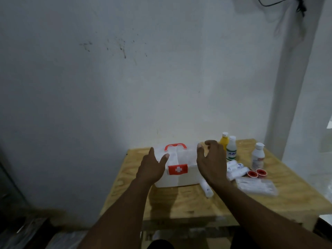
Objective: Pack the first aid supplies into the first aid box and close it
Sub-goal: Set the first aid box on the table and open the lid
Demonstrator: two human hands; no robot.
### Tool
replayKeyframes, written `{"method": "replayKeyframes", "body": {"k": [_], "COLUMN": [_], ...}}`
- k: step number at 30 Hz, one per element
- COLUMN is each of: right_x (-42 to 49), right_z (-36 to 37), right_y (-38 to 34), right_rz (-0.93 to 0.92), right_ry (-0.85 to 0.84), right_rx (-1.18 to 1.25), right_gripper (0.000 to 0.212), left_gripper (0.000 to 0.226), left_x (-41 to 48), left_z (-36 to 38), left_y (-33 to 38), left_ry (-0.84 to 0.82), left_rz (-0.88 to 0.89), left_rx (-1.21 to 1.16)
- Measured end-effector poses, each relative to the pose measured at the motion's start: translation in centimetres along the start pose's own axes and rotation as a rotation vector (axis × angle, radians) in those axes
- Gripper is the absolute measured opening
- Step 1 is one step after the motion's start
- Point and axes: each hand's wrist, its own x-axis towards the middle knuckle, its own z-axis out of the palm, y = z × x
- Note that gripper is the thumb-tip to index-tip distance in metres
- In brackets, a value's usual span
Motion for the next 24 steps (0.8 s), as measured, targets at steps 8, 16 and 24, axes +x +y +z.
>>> {"method": "replayKeyframes", "body": {"k": [8, 16, 24], "right_x": [-7.8, -5.6, -5.6], "right_z": [2.9, 4.5, 5.0], "right_y": [-3.3, -3.2, -2.3], "right_rz": [0.815, 0.969, 0.925], "right_ry": [-0.220, -0.238, -0.256], "right_rx": [0.761, 0.879, 0.849], "right_gripper": [0.013, 0.033, 0.042], "left_gripper": [0.087, 0.088, 0.091], "left_x": [0.5, 1.4, 2.0], "left_z": [0.2, -0.3, -0.2], "left_y": [-0.6, -0.6, -1.1], "left_ry": [0.001, -0.040, -0.043], "left_rz": [-0.008, 0.006, 0.002], "left_rx": [0.004, 0.041, 0.054]}}
